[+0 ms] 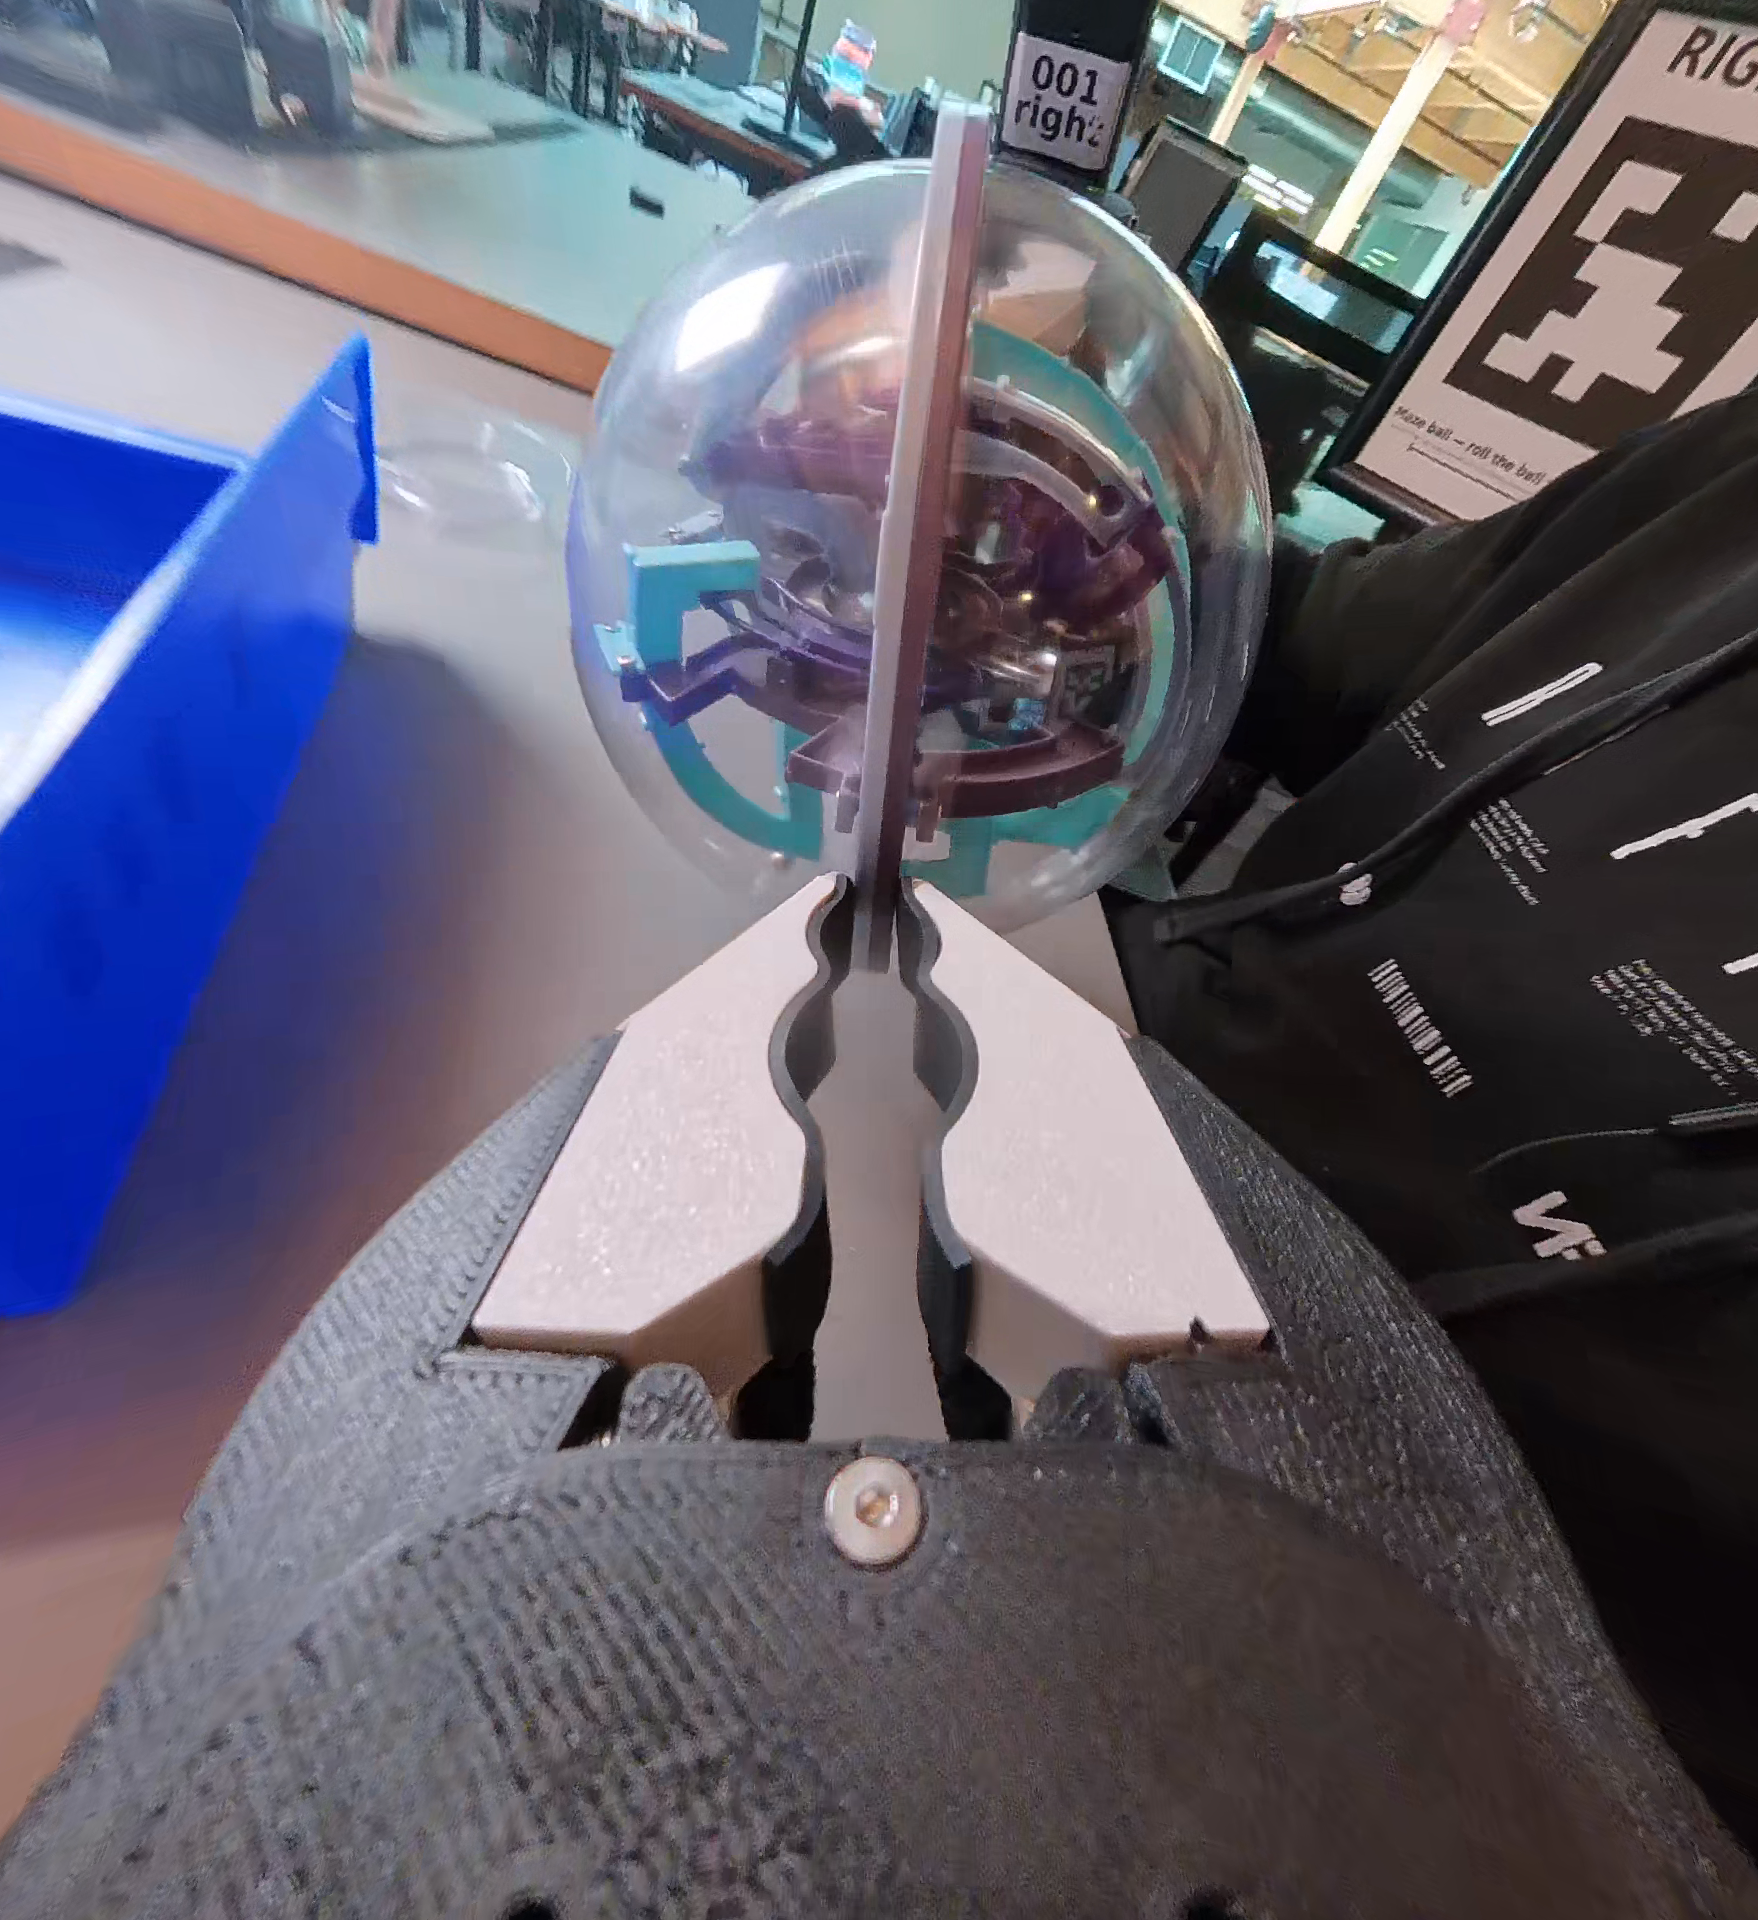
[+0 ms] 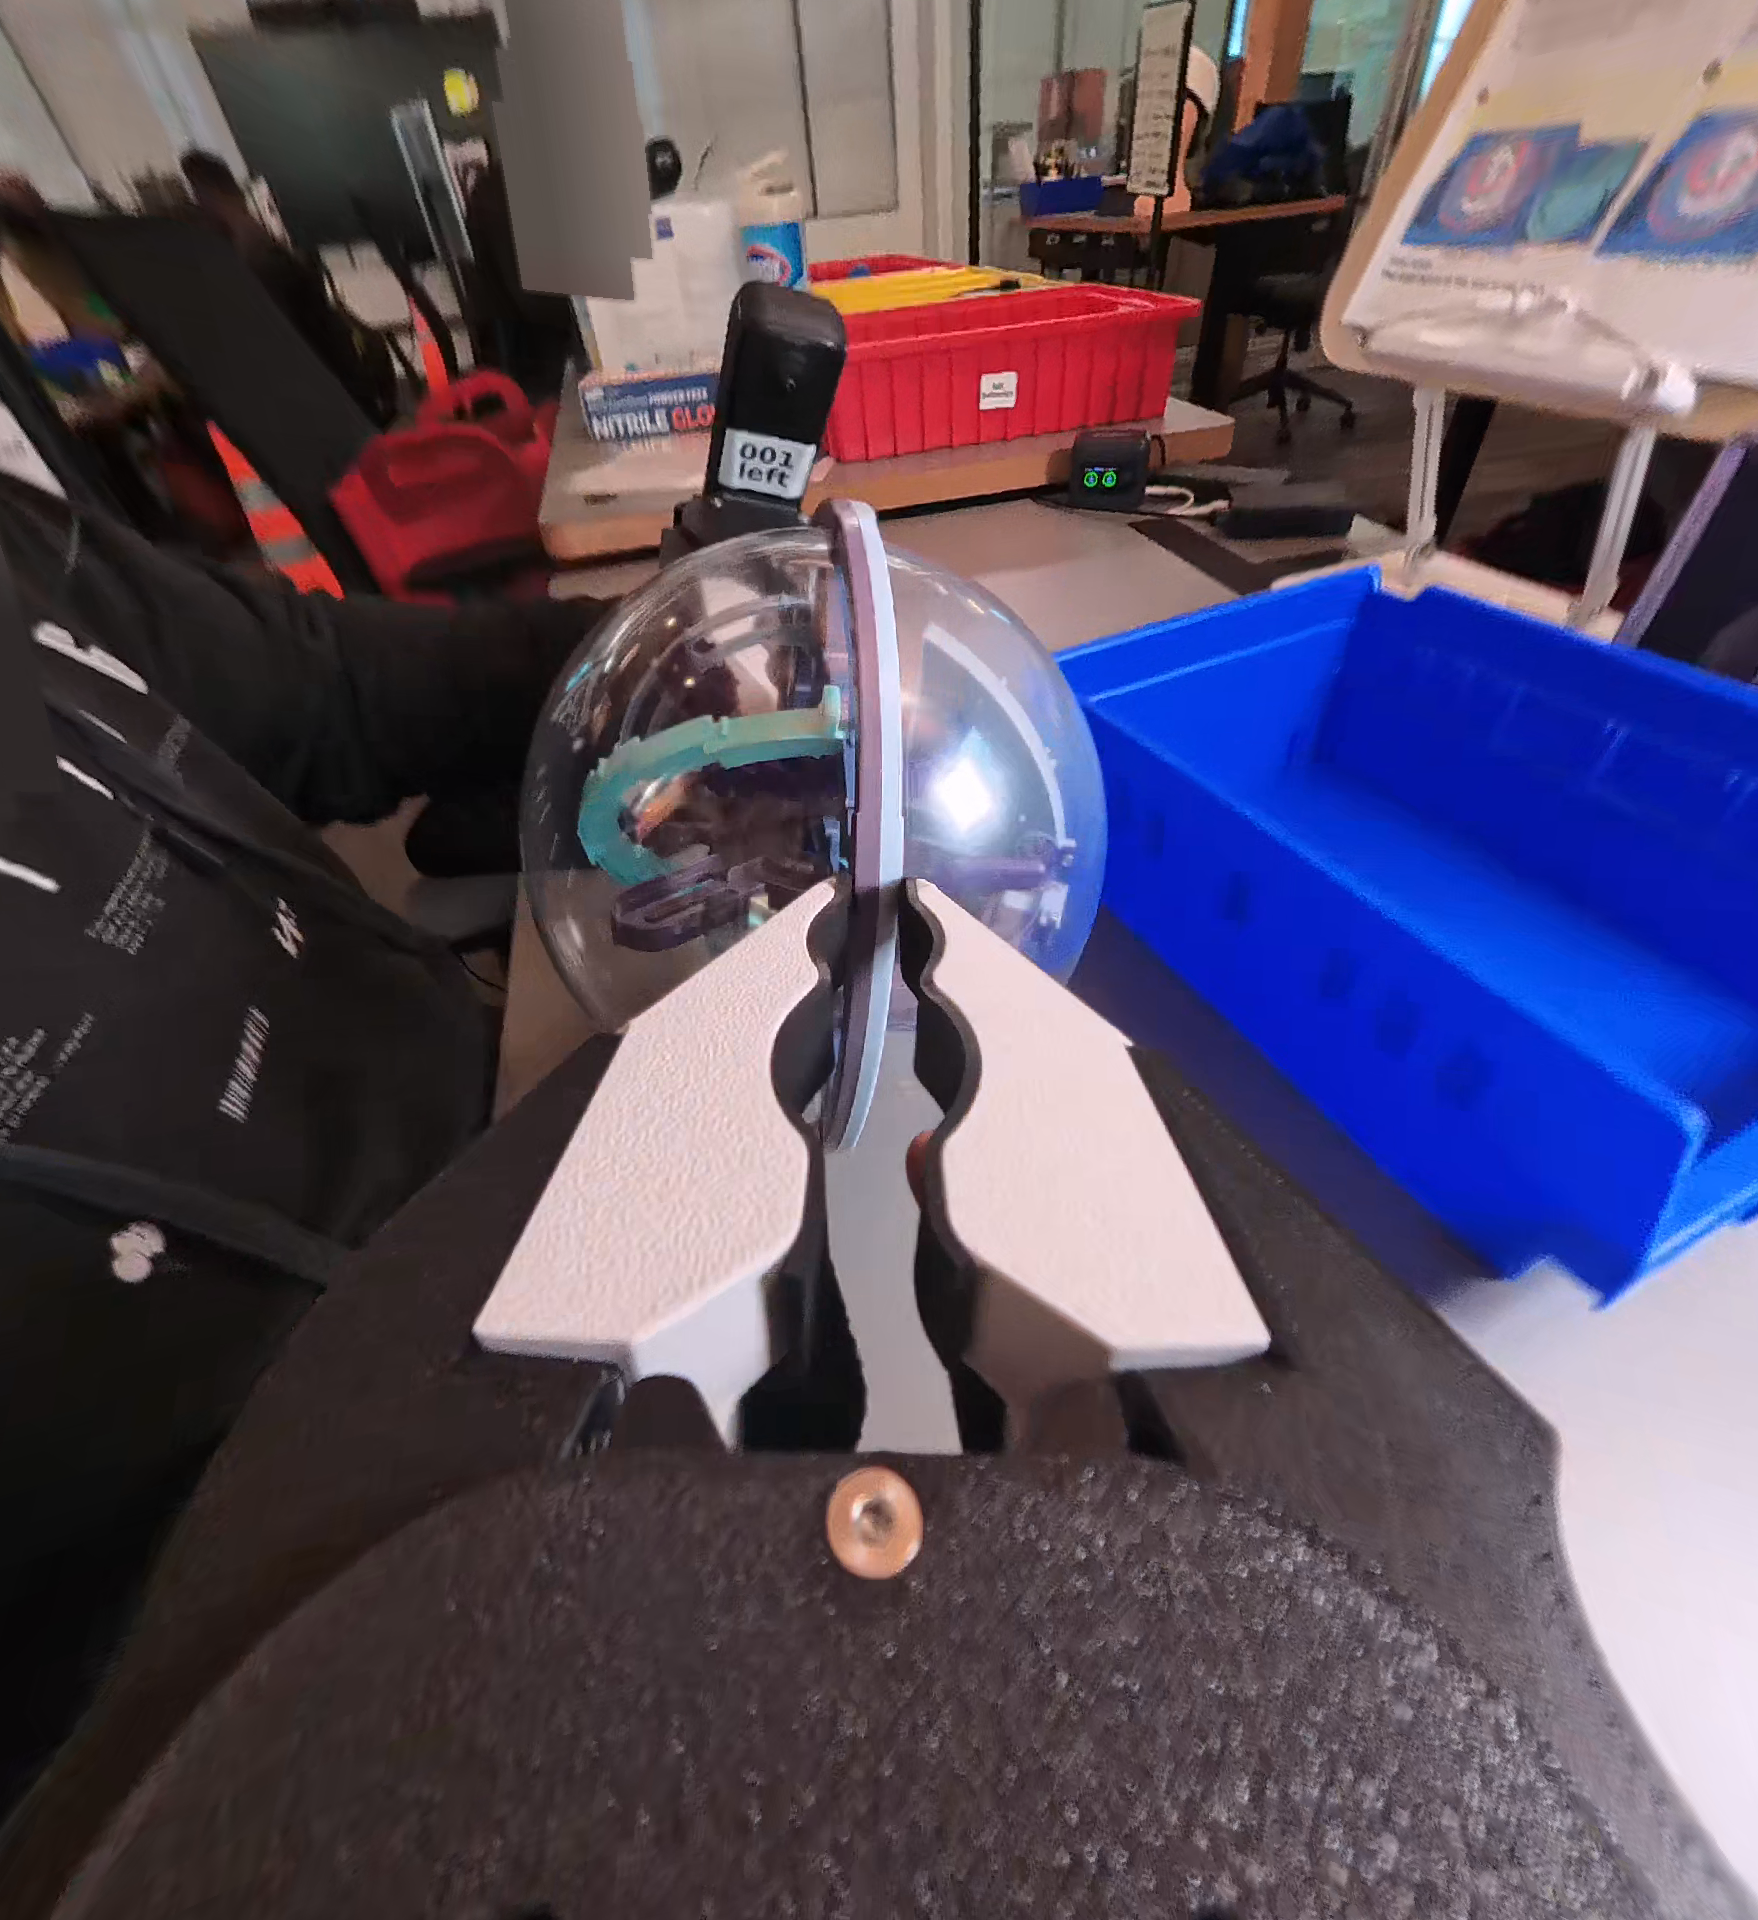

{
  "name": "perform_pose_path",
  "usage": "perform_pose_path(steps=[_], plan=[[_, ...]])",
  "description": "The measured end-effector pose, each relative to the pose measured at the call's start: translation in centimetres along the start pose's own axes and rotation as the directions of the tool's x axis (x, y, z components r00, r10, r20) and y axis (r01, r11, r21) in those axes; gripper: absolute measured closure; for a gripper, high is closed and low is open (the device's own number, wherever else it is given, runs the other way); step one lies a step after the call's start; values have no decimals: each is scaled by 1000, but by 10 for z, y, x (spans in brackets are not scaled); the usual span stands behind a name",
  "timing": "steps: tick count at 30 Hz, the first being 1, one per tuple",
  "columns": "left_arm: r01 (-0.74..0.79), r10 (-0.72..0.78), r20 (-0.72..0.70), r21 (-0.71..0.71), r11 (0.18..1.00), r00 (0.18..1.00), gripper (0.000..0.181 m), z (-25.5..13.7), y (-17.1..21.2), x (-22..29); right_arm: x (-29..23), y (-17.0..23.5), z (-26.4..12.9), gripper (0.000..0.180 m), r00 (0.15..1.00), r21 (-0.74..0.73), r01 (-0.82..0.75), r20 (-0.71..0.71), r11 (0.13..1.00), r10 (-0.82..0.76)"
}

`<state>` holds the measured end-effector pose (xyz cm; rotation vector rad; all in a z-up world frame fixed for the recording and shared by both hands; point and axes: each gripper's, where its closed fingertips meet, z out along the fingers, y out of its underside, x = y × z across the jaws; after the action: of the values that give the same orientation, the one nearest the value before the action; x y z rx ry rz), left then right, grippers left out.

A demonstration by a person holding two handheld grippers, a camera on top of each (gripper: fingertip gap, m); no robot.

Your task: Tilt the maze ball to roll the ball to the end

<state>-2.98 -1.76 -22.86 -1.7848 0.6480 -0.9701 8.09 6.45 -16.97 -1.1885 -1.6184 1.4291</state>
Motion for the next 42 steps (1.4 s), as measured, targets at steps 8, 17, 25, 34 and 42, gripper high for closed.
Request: perform_pose_path(steps=[8, 17, 25, 34, 42], plan=[[-272, 258, 126, 109, 956, 958, 174, -21, -48, 8, -1, -53, 1, 173, 947, -65, 318, -12, 946, -320], [-456, 414, 230, 174, 873, 881, 174, -42, -130, 24, 13, -131, -11, 173, 907, -42, 414, -63, 909, -416], [-460, 414, 211, 274, 844, 885, 174, -38, -166, 29, 5, -208, -15, 173, 878, -92, 470, -57, 878, -476], [-383, 363, 127, 388, 838, 923, 174, -29, -183, 30, -4, -263, 2, 173, 867, -161, 486, -35, 859, -497], [-340, 332, 93, 419, 842, 939, 174, -19, -180, 25, -6, -278, 25, 174, 845, -234, 518, -8, 823, -534]])
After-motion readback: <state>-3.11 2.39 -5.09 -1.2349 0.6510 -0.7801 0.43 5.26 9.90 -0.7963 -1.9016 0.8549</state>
